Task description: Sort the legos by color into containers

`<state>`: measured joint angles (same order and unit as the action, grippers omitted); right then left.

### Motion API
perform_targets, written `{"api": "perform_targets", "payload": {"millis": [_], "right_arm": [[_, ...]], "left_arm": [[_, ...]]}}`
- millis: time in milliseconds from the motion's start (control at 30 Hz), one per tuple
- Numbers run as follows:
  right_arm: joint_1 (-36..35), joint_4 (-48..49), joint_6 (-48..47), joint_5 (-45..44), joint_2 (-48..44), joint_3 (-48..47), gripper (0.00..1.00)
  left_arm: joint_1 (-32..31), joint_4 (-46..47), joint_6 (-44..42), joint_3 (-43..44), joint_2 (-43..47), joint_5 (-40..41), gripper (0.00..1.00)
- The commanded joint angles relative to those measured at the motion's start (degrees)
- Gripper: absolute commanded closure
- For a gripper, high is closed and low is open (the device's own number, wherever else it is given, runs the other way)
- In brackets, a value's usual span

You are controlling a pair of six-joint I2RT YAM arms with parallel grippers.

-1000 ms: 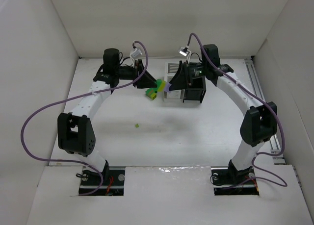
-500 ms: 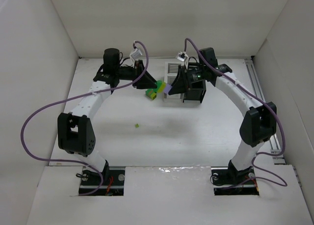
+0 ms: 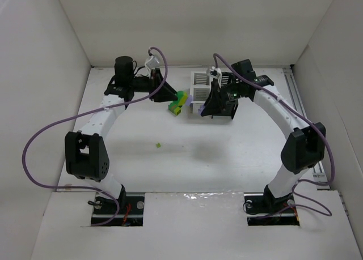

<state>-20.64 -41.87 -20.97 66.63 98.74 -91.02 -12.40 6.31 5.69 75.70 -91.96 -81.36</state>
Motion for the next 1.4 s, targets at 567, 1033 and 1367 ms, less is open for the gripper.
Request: {"api": "perform_targets", "payload": {"millis": [567,1033,1367], "right_arm": [[3.0,26.2,16.8,-33.6,-1.1,-0.7,1.0],[7.5,22.9,11.4,-47.0,-3.2,8.3,1.0],[7.5,23.4,10.3,-50.1,-3.7,10.8,0.34]], "left_arm": [[3.3,3.4,-0.5,-0.6,3.5,2.8,1.0],[2.7,10.7,4.3,-2.1,3.5,4.5,1.0],[2.2,13.5,6.3,-2.1,2.4,4.5,1.0]]}}
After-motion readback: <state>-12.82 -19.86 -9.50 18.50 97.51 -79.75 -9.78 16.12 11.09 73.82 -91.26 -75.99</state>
